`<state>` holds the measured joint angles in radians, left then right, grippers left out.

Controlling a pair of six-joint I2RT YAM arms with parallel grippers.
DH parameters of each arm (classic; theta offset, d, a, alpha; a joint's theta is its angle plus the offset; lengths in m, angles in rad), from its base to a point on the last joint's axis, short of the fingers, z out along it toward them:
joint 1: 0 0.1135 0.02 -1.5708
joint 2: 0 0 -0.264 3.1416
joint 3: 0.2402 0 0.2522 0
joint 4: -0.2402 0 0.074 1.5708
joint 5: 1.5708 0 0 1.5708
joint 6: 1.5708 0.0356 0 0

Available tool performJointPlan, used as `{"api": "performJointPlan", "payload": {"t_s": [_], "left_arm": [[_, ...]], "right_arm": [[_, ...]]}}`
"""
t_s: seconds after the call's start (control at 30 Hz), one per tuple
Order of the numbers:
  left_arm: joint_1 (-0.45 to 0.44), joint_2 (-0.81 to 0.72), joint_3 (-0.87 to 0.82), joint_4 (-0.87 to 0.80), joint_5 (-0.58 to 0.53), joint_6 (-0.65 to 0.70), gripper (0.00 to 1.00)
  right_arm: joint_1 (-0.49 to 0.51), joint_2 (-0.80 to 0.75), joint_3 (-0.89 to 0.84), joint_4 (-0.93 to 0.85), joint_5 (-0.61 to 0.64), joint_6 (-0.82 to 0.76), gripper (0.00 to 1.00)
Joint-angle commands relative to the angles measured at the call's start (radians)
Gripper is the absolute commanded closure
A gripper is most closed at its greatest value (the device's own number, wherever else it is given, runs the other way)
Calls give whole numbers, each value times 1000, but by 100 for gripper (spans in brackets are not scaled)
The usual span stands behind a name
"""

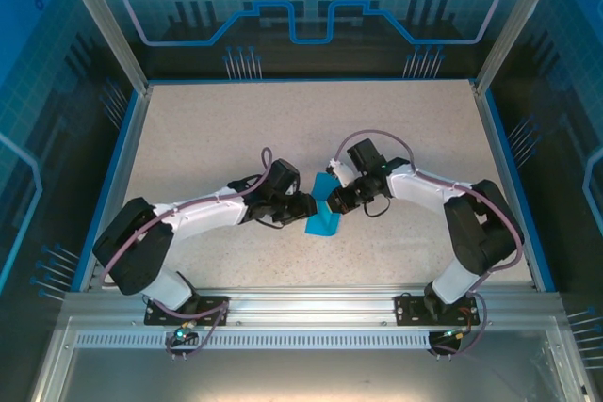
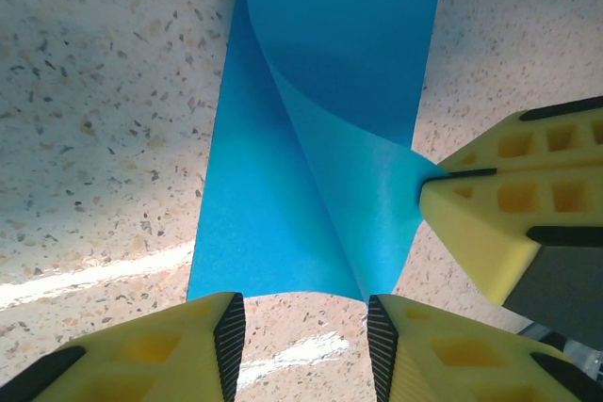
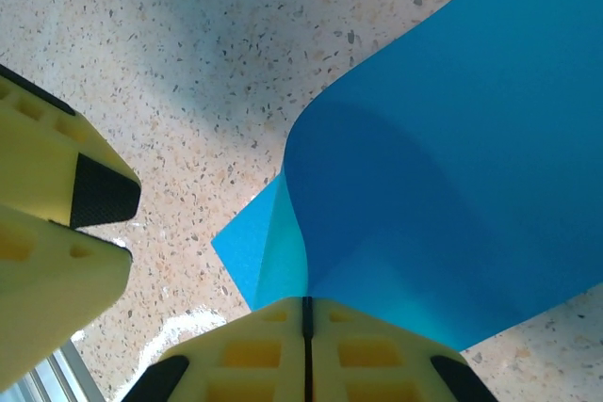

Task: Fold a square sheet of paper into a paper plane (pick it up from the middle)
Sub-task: Fold the triangle a second time at the center of the table.

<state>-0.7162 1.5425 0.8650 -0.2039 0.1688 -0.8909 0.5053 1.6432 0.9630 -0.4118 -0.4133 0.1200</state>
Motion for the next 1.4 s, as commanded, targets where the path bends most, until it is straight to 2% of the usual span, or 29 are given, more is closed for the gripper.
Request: {"api": "performJointPlan", "payload": {"t_s": [0.0, 0.23, 0.6, 0.93, 1.37], "left_arm": [[-12, 24, 25, 8, -2, 14, 57], [-27, 54, 40, 15, 6, 9, 57], [-34, 90, 67, 9, 3, 6, 58], [-37, 106, 78, 15, 8, 6, 58], [-46, 128, 92, 17, 11, 7, 59]], "right_arm": [[-10, 20, 26, -69, -15, -44, 92], [-10, 49, 72, -147, 67, -72, 91], [-7, 139, 162, -193, 112, -119, 91], [2, 101, 126, -197, 149, -107, 90], [28, 124, 143, -205, 206, -91, 90]]}}
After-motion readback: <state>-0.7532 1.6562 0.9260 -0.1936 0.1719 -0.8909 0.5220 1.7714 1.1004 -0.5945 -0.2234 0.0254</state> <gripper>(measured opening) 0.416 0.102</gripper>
